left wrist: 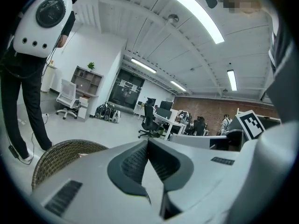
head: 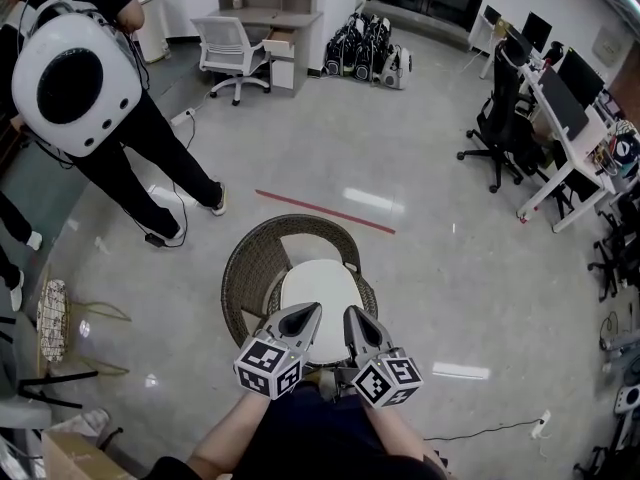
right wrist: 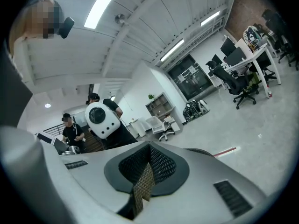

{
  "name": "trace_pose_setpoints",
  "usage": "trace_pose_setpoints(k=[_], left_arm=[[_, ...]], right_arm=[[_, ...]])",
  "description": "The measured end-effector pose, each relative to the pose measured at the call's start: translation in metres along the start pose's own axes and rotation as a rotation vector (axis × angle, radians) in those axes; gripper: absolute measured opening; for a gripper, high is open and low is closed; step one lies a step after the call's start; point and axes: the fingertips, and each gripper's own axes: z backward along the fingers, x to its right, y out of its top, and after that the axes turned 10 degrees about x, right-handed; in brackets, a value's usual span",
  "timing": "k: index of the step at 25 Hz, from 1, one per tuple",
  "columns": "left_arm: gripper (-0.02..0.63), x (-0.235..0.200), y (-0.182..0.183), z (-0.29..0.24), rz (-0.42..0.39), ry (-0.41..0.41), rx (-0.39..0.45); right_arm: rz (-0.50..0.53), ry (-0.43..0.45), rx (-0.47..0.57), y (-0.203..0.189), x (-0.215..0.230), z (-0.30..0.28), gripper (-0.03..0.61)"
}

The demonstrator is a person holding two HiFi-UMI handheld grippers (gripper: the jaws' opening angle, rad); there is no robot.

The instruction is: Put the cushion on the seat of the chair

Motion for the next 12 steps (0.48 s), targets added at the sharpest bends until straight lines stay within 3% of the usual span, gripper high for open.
trace_pose_setpoints(k=[12], left_arm=[[-0.002, 0.004, -0.012, 0.005, 0.0, -0.006, -0.016]], right_arm=[[-0.008, 0.008, -0.004, -0.007, -0.001, 0.01, 0.021]])
